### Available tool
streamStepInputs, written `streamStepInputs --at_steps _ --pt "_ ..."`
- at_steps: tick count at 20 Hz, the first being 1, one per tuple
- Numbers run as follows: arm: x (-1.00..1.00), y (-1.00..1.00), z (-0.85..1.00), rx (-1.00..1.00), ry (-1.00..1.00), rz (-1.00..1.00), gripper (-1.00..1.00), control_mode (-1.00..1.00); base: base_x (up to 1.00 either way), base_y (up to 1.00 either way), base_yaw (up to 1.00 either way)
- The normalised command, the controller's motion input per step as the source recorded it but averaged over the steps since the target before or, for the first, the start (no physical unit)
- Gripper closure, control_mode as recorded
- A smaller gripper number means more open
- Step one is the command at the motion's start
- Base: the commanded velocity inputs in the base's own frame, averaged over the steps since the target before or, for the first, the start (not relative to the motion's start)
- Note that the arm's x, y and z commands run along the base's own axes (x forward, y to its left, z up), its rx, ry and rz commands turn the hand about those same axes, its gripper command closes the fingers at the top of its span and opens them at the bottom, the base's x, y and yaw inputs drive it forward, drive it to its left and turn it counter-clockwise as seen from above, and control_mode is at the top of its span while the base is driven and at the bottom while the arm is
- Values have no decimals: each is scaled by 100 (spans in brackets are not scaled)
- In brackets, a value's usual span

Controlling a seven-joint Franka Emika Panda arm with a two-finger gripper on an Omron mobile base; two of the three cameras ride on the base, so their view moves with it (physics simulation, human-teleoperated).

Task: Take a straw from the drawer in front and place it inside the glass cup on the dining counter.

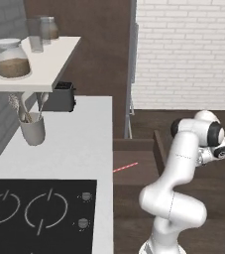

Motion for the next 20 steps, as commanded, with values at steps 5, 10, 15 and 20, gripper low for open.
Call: streamStepInputs --at_steps 5,10,15,20 --pt "-66 60 100 -30 -14 -11 -100 -100 0 0 0" --pt "-31 97 96 -31 -3 -11 -100 -100 0 0 0" --pt "0 95 64 -25 19 -8 -100 -100 0 0 0" --pt "24 64 5 -23 35 -5 -100 -100 0 0 0"
